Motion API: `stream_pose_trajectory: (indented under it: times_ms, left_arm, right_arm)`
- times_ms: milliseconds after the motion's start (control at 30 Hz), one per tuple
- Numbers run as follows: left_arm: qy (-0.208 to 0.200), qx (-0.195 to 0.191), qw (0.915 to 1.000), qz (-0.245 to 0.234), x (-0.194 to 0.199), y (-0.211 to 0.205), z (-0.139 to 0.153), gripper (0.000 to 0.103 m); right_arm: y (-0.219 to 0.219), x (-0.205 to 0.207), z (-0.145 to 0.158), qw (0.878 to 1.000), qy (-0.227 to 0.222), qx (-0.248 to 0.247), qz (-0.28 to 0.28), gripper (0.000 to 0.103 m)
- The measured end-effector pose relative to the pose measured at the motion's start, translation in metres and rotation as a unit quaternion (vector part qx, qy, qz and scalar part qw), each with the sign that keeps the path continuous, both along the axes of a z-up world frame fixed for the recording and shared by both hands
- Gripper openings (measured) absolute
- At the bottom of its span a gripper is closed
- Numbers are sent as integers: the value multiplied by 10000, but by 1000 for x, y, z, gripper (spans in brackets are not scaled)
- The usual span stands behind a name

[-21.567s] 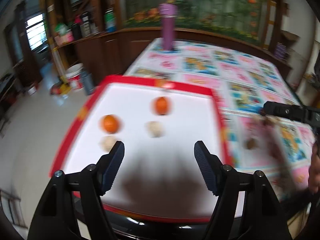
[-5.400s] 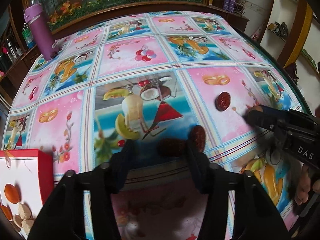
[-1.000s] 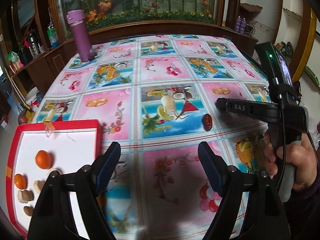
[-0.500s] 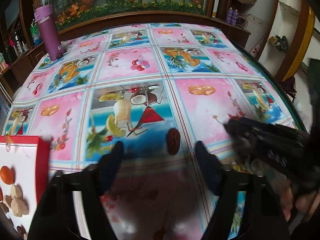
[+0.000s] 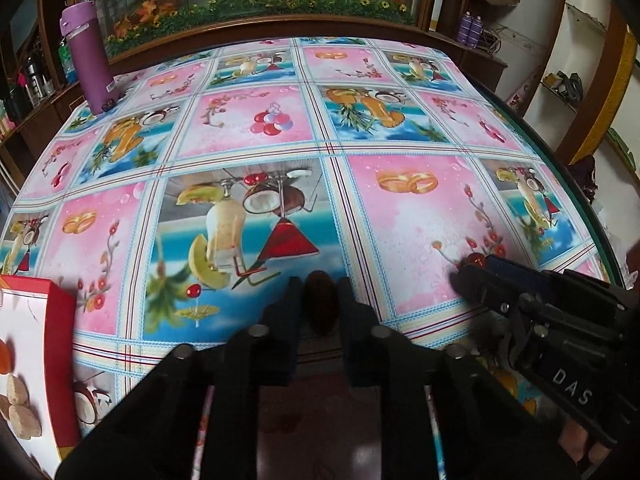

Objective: Organize fruits
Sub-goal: 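Grasp a red date with the right gripper while the left grasps the other red date, then carry both red dates onto the tray and open both grippers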

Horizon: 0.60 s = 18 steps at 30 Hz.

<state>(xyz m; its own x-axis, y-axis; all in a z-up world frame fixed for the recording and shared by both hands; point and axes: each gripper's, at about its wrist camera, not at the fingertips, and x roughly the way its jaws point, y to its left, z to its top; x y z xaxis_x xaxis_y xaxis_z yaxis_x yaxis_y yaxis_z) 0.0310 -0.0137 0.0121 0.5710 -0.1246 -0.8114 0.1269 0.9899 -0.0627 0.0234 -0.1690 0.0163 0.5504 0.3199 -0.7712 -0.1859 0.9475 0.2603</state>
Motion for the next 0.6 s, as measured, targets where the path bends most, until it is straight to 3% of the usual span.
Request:
stream_pose_trajectory:
  times_ms: [100,267,500,600]
  left_arm:
    - [-35,-65,10000,-13,-8,2,5,18]
    - [-511,-13,9987,6,-46,12,37,18]
    - [-1154,-193,9925,344,-120,65,83,18]
    - [-1397,-60,9875,723,-151,102,93,18]
  right_arm:
    - [2,-8,6,9999,-29,116,52,22]
    - [26,-30,30,9986,-277,264,367,22]
    - [112,-76,68,9888,-762,203,1268,22]
    - [148,-93,73,9831,-825,177,1626,22]
